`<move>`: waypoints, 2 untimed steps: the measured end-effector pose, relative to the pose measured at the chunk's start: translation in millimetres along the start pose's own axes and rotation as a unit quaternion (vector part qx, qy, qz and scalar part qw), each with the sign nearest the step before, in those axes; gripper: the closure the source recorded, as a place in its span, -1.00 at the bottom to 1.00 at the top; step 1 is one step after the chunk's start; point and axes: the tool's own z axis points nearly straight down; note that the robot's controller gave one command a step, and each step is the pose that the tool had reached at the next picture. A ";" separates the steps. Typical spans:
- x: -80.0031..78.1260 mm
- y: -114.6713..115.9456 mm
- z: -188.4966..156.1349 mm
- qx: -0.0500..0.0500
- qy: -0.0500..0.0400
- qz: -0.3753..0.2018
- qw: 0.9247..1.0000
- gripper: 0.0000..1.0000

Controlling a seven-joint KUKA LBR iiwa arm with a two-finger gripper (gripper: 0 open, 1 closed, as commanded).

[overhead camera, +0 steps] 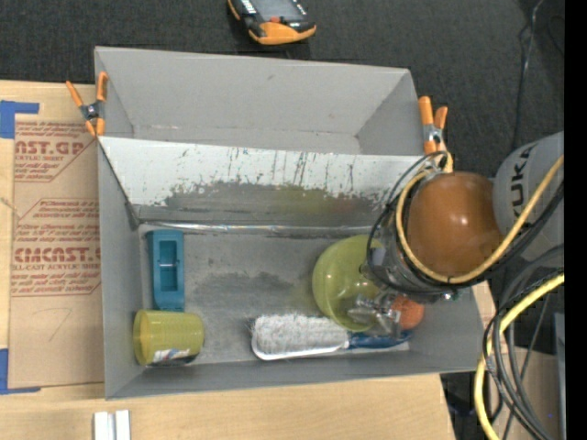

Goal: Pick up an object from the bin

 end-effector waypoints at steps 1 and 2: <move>0.0 0.0 0.0 0.000 0.000 0.000 1.000 1.00; 0.0 0.0 0.0 0.000 0.000 0.000 1.000 1.00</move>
Offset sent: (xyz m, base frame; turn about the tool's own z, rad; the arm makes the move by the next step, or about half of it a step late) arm 0.0000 0.0000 0.0000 0.0000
